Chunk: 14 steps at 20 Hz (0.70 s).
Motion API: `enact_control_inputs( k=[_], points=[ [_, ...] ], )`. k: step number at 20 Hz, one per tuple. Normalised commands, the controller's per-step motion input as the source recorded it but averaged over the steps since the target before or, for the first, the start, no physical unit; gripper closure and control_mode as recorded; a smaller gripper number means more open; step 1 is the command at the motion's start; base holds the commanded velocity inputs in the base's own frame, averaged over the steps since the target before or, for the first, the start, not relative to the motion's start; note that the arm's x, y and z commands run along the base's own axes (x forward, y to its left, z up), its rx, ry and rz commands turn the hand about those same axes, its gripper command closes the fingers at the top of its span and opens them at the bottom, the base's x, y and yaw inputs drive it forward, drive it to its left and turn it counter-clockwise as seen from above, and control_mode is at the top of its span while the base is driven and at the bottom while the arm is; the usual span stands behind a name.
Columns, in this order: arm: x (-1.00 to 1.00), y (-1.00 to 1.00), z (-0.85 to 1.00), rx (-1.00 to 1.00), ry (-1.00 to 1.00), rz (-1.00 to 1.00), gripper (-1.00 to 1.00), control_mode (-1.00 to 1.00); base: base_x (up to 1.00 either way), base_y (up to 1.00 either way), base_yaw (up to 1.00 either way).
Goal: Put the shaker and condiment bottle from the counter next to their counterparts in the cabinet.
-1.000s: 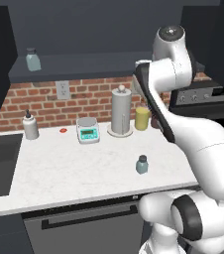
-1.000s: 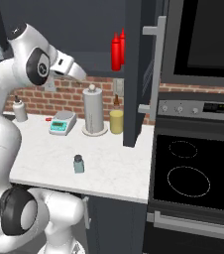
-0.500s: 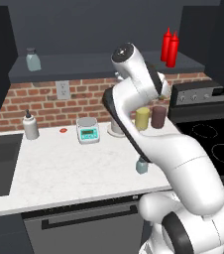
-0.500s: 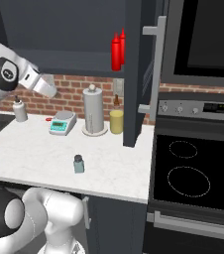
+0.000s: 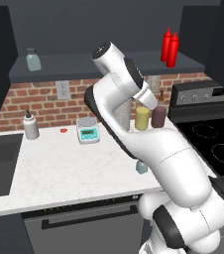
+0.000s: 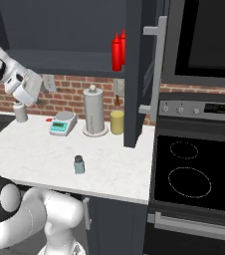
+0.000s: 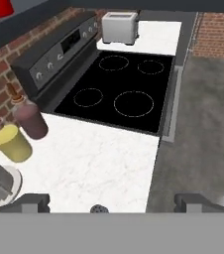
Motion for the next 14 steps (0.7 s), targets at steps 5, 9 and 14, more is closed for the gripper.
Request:
enact_control_inputs(
  k=[5, 9, 14],
  points=[
    [-0.18, 0.09, -0.28, 0.14, 0.00, -0.39, -1.00, -1.00, 0.00, 0.00, 0.00],
    [-0.28, 0.00, -0.54, 0.07, 0.00, -0.26, -1.00, -1.00, 0.00, 0.00, 0.00],
    [-0.19, -0.04, -0.53, 0.00, 0.00, -0.05, -1.00, -1.00, 0.00, 0.00, 0.00]
  ],
)
